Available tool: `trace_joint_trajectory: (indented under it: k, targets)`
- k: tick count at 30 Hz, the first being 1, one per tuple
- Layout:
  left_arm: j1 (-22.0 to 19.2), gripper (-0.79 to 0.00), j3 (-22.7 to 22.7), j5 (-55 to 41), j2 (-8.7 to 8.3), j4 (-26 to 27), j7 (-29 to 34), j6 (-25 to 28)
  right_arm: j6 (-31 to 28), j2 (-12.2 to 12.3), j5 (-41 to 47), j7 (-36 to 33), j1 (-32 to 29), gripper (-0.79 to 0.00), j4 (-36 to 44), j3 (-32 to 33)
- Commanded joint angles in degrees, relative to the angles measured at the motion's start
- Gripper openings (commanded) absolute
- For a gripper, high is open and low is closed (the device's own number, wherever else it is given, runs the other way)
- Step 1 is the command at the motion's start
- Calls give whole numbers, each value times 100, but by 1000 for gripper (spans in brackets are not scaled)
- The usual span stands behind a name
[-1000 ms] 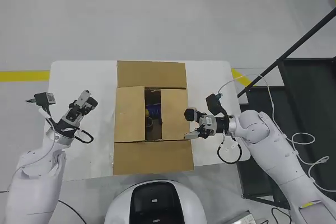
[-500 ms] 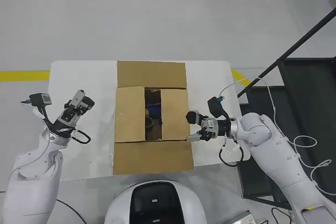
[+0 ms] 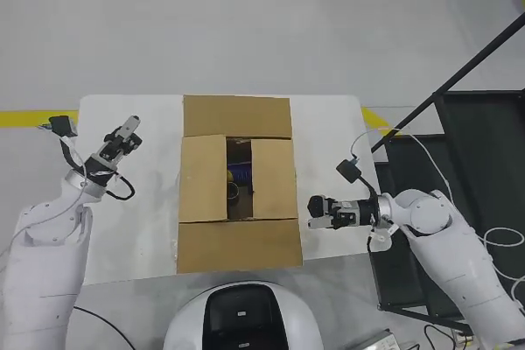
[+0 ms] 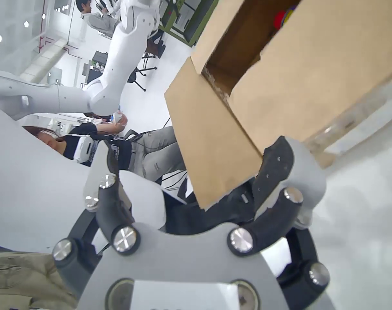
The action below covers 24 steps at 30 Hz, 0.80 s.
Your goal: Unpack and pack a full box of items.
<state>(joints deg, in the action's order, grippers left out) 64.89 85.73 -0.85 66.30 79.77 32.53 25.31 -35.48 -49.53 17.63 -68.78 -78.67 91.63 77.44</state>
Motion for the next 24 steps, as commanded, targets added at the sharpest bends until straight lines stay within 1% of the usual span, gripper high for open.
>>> trace_joint_trajectory:
  k: [1,4,7,8,9,10,20,22,24]
  targets:
    - [-468,0,-192,213,22,-574,-1,82,195,44,178,-197,-247,0,86,119]
    - [-1084,0,-470,373,76,-1426,-63,146,423,99,301,-424,-508,0,183,248]
    - [-1605,0,-803,439,145,-2123,115,267,587,140,449,-589,-695,0,269,327]
    - [-1745,0,-928,420,173,-2345,254,275,611,144,601,-612,-744,0,281,332]
    - [-1887,0,-1070,342,203,-2540,543,220,624,145,645,-626,-757,0,283,331]
    - [-2028,0,-1189,249,227,-2651,858,350,624,145,645,-626,-757,0,283,331]
    - [-2028,0,-1189,249,227,-2651,858,350,624,145,645,-626,-757,0,283,331]
    - [-2028,0,-1189,249,227,-2651,858,350,859,139,536,-480,-792,0,248,266]
    - [-1941,0,-1168,402,213,-2566,656,198,1148,138,457,-457,-785,0,210,195]
